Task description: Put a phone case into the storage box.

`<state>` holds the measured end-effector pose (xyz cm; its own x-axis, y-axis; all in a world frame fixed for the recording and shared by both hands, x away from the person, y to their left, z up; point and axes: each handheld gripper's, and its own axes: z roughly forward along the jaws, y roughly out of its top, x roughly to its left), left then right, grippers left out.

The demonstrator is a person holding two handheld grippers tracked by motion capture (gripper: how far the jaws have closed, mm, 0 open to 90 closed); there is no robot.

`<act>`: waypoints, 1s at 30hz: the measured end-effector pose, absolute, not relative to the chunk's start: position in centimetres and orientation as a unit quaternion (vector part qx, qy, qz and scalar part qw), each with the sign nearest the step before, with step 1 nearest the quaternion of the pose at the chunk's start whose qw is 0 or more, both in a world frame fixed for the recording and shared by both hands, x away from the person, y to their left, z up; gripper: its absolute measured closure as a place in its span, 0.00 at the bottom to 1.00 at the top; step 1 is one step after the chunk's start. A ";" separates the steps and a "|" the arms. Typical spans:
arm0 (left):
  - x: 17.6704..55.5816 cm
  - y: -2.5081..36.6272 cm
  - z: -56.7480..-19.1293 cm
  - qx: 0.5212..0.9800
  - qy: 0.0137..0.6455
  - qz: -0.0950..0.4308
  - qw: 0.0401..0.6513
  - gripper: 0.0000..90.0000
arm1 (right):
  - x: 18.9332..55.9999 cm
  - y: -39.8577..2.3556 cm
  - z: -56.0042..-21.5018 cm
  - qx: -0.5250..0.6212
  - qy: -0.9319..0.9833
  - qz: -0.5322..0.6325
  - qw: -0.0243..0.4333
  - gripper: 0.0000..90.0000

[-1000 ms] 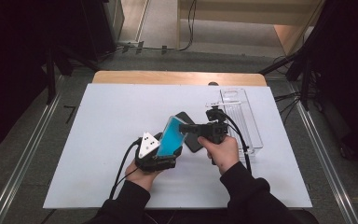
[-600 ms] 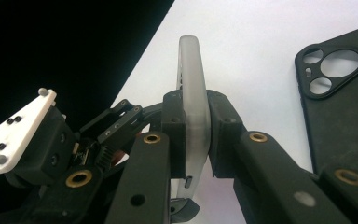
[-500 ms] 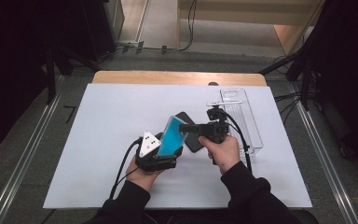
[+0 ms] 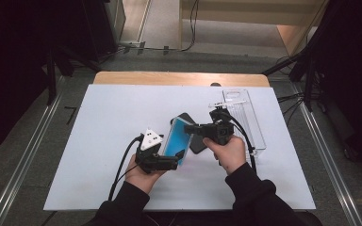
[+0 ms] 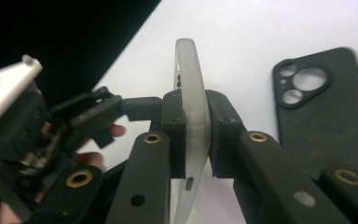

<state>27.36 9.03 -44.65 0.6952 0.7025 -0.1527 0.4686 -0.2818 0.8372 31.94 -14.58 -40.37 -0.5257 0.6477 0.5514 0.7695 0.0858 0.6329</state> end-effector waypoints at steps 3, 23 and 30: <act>27.5 9.2 -44.5 0.793 0.372 0.115 0.470 0.12 | 31.9 -14.6 -40.3 -0.479 -0.739 -0.471 0.054 0.86; 28.5 10.1 -43.3 0.832 0.347 0.041 0.430 0.21 | 30.4 -15.6 -39.9 -0.379 -0.805 -0.456 -0.030 0.85; 28.7 10.9 -42.4 0.841 0.325 0.017 0.432 0.25 | 29.7 -16.0 -39.8 -0.329 -0.826 -0.456 -0.028 0.85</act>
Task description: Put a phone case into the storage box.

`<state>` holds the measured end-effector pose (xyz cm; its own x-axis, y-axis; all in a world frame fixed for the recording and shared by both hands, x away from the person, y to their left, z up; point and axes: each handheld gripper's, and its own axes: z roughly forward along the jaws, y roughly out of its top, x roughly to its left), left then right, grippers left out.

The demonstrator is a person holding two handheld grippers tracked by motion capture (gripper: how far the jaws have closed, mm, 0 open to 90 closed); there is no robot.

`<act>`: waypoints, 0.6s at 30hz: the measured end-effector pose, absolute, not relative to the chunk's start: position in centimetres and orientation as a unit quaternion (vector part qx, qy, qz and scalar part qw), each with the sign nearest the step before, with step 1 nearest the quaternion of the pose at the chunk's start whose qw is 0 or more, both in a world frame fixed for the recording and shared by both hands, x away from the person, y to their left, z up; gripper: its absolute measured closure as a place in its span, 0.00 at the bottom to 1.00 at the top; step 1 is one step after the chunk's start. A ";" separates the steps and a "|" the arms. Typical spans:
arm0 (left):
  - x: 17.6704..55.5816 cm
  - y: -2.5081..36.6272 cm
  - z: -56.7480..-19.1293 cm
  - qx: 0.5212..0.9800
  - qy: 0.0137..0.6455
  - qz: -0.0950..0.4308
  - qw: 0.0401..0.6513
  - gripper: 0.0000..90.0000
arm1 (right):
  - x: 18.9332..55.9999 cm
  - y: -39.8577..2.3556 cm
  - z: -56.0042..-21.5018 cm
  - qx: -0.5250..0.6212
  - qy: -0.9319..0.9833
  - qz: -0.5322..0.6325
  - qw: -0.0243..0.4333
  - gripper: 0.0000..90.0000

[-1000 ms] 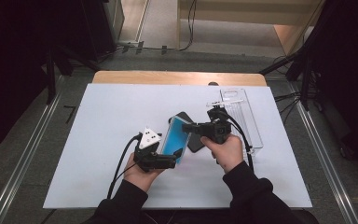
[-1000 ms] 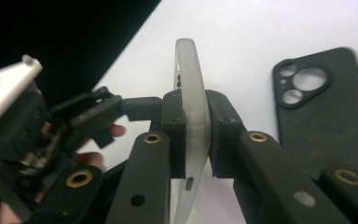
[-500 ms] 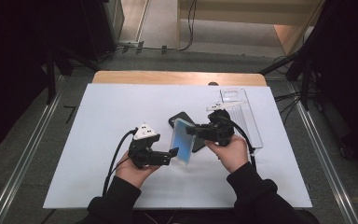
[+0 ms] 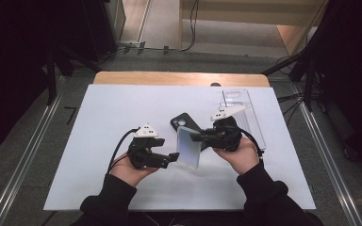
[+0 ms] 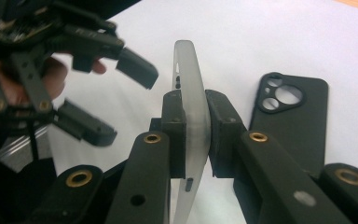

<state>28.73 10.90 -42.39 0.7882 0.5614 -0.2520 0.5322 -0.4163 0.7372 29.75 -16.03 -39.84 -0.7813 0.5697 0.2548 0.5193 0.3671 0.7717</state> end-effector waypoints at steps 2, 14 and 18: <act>28.8 11.1 -42.1 0.843 0.316 0.011 0.434 0.25 | 29.7 -16.2 -39.8 0.316 0.832 0.456 0.024 0.85; 28.7 11.3 -40.8 0.850 0.250 -0.018 0.464 0.25 | 29.5 -16.4 -39.9 0.235 0.857 0.458 -0.009 0.85; 29.0 11.5 -40.6 0.851 0.241 -0.032 0.464 0.25 | 29.3 -16.3 -39.9 0.215 0.861 0.460 -0.020 0.85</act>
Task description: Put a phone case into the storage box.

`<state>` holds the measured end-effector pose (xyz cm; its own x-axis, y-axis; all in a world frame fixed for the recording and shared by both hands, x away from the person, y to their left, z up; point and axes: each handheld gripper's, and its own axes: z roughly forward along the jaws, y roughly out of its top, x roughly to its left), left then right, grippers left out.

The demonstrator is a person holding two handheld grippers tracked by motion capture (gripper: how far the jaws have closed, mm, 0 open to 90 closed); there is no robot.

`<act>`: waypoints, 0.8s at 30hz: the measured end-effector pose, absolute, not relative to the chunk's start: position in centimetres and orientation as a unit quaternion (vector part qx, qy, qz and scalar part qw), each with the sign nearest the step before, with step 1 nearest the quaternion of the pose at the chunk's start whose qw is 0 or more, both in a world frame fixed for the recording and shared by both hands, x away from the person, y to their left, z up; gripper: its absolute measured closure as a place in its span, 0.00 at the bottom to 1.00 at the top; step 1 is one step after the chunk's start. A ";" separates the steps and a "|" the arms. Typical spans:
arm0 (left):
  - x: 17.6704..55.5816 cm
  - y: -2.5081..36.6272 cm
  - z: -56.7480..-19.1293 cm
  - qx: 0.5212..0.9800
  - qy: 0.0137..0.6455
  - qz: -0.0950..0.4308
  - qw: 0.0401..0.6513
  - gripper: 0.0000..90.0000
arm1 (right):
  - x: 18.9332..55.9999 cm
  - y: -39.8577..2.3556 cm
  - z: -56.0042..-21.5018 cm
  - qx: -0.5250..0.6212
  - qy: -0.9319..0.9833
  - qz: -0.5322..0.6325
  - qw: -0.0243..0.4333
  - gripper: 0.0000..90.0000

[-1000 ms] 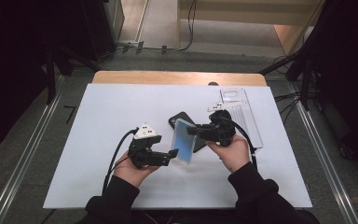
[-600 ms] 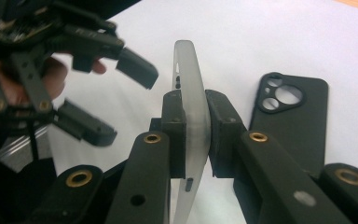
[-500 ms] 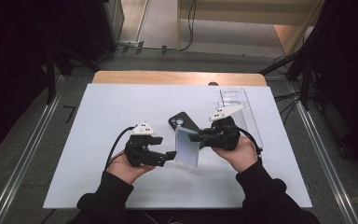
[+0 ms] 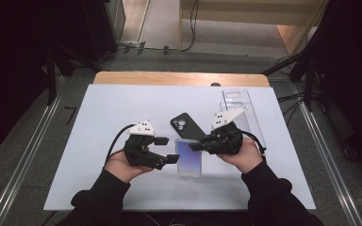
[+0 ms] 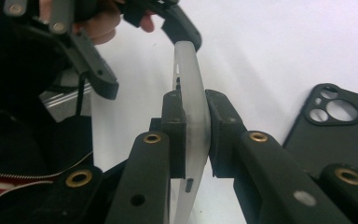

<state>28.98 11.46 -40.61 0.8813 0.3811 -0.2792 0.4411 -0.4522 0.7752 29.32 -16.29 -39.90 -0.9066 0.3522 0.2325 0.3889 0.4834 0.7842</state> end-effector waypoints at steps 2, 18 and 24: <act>29.0 11.5 -40.4 0.855 0.228 -0.040 0.464 0.27 | 29.2 -16.1 -39.9 -0.209 -0.863 -0.459 0.023 0.85; 29.6 11.5 -40.5 0.867 0.167 -0.099 0.460 0.62 | 28.8 -15.1 -40.1 -0.150 -0.875 -0.456 0.062 0.85; 29.8 11.6 -40.9 0.866 0.136 -0.118 0.466 0.80 | 28.8 -14.8 -40.2 -0.137 -0.876 -0.455 0.081 0.85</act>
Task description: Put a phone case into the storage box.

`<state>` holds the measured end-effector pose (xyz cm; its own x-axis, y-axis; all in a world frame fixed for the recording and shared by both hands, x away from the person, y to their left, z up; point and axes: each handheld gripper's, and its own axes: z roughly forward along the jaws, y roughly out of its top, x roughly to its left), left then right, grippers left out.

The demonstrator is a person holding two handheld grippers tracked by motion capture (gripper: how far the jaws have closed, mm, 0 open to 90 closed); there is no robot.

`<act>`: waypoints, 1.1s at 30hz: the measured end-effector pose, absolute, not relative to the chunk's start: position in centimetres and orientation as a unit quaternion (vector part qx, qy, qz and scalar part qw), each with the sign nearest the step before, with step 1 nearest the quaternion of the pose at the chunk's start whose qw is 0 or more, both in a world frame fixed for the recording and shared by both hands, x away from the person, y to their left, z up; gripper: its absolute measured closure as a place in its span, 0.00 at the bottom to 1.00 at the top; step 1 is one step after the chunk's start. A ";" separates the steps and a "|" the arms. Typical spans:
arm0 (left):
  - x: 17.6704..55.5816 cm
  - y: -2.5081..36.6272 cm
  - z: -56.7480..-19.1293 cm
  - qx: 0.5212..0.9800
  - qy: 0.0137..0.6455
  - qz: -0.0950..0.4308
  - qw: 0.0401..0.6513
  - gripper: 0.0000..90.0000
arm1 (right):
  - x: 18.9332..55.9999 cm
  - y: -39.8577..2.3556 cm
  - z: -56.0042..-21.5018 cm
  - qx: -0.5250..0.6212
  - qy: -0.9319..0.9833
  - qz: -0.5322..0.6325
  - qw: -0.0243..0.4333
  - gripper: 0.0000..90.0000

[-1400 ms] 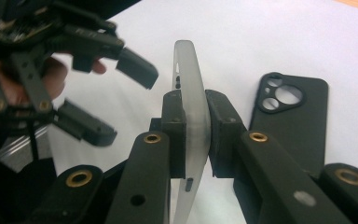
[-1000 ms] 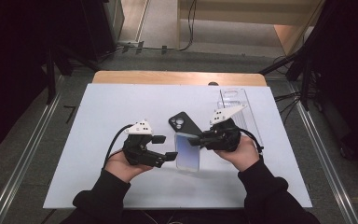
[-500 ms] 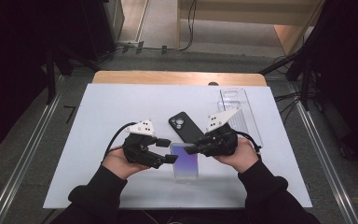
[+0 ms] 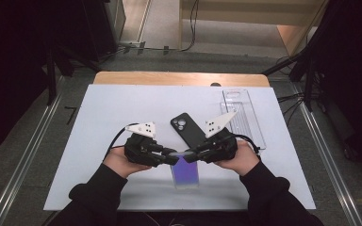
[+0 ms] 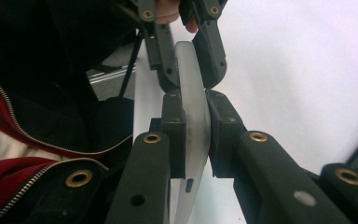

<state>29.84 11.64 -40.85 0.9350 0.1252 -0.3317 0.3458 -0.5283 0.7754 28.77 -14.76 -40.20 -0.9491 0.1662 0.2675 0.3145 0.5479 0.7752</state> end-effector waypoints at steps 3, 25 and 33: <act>29.7 11.7 -40.9 0.865 0.117 -0.120 0.474 0.88 | 28.9 -14.8 -40.3 -0.137 -0.875 -0.456 0.085 0.85; 30.4 13.1 -39.3 0.863 0.167 -0.126 0.460 0.90 | 29.1 -15.8 -40.5 -0.178 -0.854 -0.481 0.092 0.45; 30.6 13.6 -38.9 0.863 0.204 -0.101 0.452 0.90 | 29.3 -16.2 -41.1 -0.194 -0.844 -0.496 0.060 0.25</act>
<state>30.59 13.65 -38.86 0.8964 0.2612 -0.3581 0.4431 -0.5085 0.7383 29.32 -16.20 -41.06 -0.9173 0.2687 0.2938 0.3875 0.4325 0.8141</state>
